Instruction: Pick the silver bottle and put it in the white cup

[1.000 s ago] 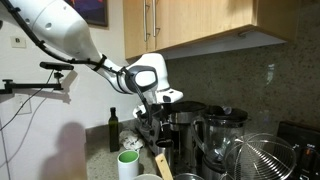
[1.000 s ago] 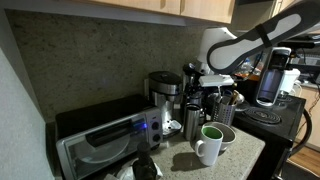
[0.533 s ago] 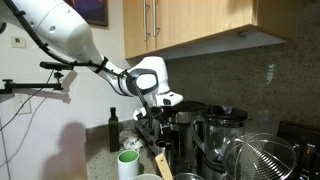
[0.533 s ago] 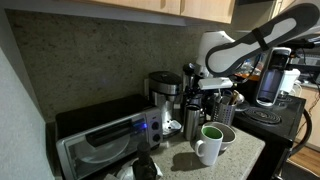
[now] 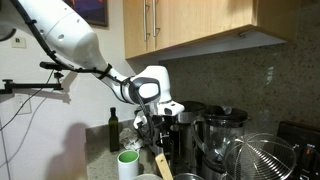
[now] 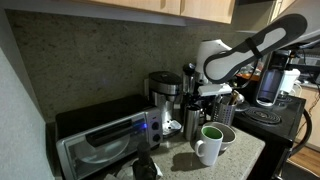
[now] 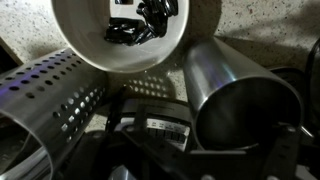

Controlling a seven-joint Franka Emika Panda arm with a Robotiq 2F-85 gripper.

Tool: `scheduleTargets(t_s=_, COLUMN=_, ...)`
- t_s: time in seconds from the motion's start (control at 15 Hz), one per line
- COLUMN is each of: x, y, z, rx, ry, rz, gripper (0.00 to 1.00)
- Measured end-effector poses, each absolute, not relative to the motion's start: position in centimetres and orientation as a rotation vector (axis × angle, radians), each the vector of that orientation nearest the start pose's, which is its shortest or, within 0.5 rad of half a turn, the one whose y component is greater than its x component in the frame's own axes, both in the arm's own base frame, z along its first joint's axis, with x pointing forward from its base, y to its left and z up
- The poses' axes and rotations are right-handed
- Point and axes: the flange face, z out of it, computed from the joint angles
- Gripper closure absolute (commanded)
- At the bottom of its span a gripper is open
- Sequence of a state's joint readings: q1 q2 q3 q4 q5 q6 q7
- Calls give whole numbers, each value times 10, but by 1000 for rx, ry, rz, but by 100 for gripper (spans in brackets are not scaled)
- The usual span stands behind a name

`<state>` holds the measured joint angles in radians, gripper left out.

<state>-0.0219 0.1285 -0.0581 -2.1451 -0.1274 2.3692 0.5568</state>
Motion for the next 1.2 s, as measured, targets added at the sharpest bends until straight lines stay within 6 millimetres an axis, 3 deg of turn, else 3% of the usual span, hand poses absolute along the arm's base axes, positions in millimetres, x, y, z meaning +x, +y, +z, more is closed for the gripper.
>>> scheduleTargets(t_s=0.53, x=551, y=-61, z=334, rx=-3115, ry=895, rz=-125, gripper=89)
scheduleTargets(t_s=0.67, x=548, y=-62, z=329, rx=-3118, ry=900, rz=-107, gripper=100)
scheduleTargets(t_s=1.2, x=543, y=-60, z=330, rx=-3102, ry=922, rz=-134, gripper=97)
